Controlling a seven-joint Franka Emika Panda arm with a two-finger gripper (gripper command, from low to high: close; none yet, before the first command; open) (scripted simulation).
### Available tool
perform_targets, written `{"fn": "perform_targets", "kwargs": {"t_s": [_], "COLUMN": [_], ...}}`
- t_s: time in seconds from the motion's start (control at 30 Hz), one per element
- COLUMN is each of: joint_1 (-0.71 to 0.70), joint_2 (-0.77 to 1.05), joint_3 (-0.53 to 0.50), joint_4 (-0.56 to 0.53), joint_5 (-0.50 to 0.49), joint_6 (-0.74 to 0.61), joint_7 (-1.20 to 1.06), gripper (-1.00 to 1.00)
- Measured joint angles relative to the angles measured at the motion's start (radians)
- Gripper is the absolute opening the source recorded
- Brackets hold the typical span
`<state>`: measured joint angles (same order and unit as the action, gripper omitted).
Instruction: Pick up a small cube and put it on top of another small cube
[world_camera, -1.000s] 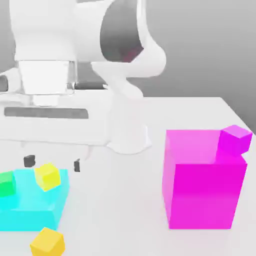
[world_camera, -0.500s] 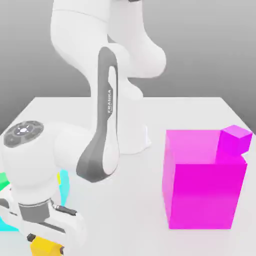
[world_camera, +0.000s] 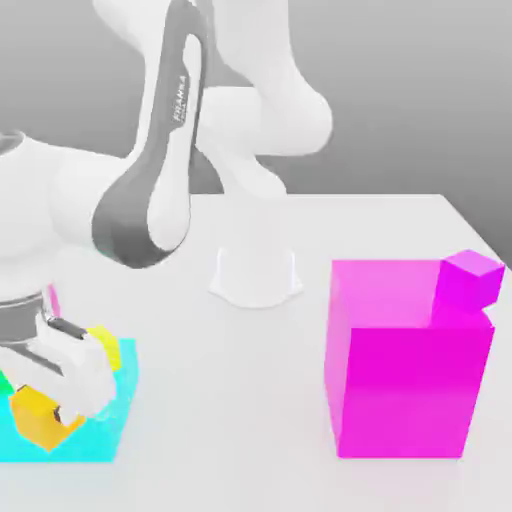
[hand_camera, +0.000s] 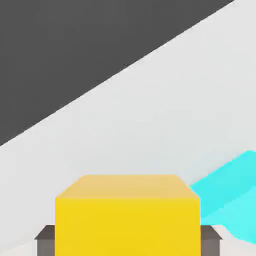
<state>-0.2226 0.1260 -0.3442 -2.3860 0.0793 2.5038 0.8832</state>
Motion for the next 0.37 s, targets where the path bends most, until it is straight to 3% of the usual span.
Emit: {"fn": "perform_targets", "kwargs": {"t_s": [0.13, 0.2, 0.23, 0.27, 0.37], "joint_1": [-0.139, -0.240, -0.200, -0.192, -0.193], "joint_2": [-0.129, -0.096, -0.066, -0.036, -0.036], "joint_3": [-0.058, -0.022, 0.005, 0.017, 0.017], "joint_4": [-0.042, -0.059, -0.067, -0.074, -0.074], "joint_5": [-0.075, -0.055, -0.040, -0.023, -0.023], "joint_6": [-0.078, -0.031, 0.006, 0.042, 0.042], "joint_7": [0.133, 0.131, 0.122, 0.111, 0.110], "gripper": [-1.00, -1.00, -1.00, 1.00, 1.00]}}
